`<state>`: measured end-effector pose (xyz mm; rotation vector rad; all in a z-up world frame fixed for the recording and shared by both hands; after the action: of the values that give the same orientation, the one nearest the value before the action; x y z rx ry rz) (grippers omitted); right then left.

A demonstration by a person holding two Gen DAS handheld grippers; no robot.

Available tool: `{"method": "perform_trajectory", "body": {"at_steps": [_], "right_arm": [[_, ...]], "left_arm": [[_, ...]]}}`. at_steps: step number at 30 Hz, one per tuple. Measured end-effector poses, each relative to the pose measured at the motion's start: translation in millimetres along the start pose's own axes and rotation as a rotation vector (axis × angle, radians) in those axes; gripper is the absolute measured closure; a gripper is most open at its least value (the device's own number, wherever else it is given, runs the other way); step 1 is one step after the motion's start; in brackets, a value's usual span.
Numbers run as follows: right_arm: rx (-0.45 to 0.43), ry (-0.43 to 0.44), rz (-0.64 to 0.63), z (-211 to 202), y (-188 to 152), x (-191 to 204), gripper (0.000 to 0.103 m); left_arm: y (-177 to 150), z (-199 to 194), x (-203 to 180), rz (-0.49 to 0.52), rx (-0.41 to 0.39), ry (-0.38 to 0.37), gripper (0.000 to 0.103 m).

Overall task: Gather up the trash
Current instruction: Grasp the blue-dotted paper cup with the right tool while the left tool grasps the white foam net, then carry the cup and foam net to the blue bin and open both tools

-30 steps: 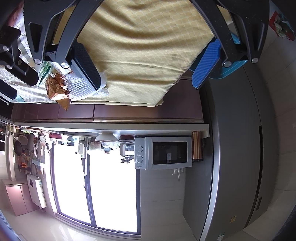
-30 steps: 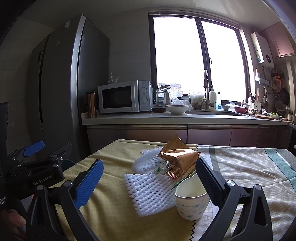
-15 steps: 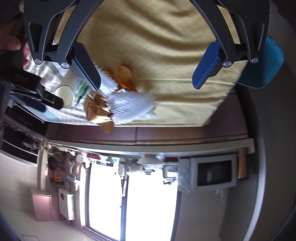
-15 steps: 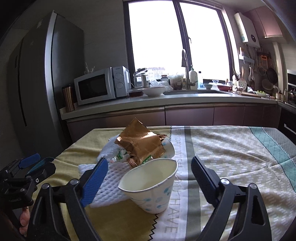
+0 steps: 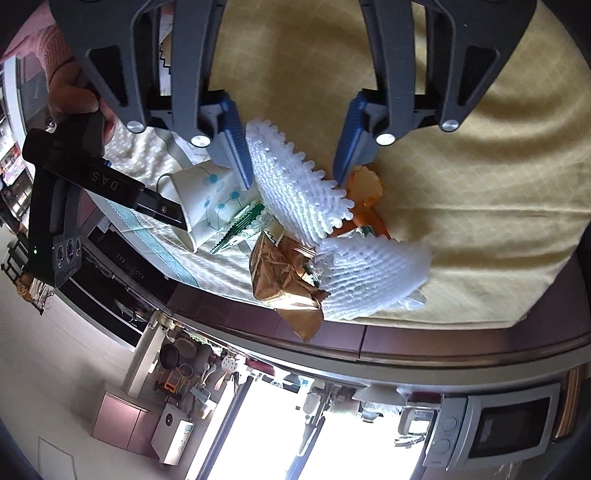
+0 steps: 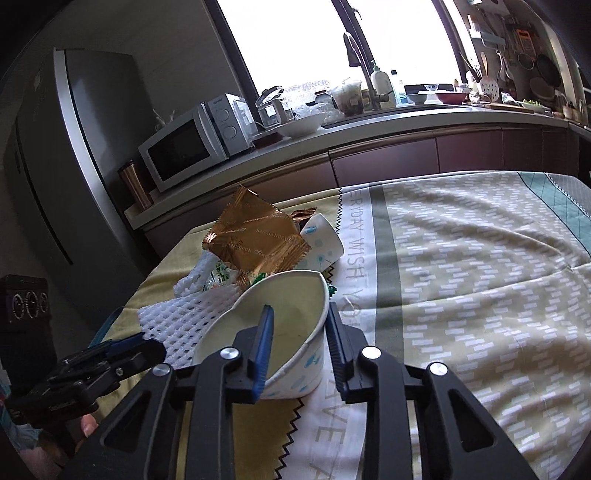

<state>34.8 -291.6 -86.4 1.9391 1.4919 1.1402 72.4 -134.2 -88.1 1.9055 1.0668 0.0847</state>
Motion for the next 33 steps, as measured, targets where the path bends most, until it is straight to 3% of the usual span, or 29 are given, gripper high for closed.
{"method": "perform_trajectory", "body": {"at_steps": [4,8,17,26,33], "right_arm": [[0.014,0.021,0.017,-7,-6,-5,0.096],[0.015,0.049,0.019,-18,-7,-4,0.1],[0.031,0.171,-0.037,-48,-7,22,0.1],[0.067,0.324,-0.122,-26,-7,90,0.1],[0.135,0.446,-0.194,24,-6,161,0.1]], "left_arm": [[-2,9,1,-0.007,0.01,-0.027,0.089],[-2,-4,-3,0.02,0.003,-0.041,0.09],[2,-71,15,0.03,-0.063,-0.083,0.09],[0,-137,63,-0.029,-0.162,0.025,0.09],[-4,-188,125,-0.109,-0.241,0.19,0.09]]}}
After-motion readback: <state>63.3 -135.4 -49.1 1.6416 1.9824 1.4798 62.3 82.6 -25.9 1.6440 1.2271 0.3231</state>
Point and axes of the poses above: each gripper's, at about its wrist camera, not at the fingertips, and z roughly the way its jaws point, x to its left, y to its top, the point moved 6 cm from there along z, roughly the way its jaws point, and after that the axes turned 1 degree about x, right-handed, at the moved point
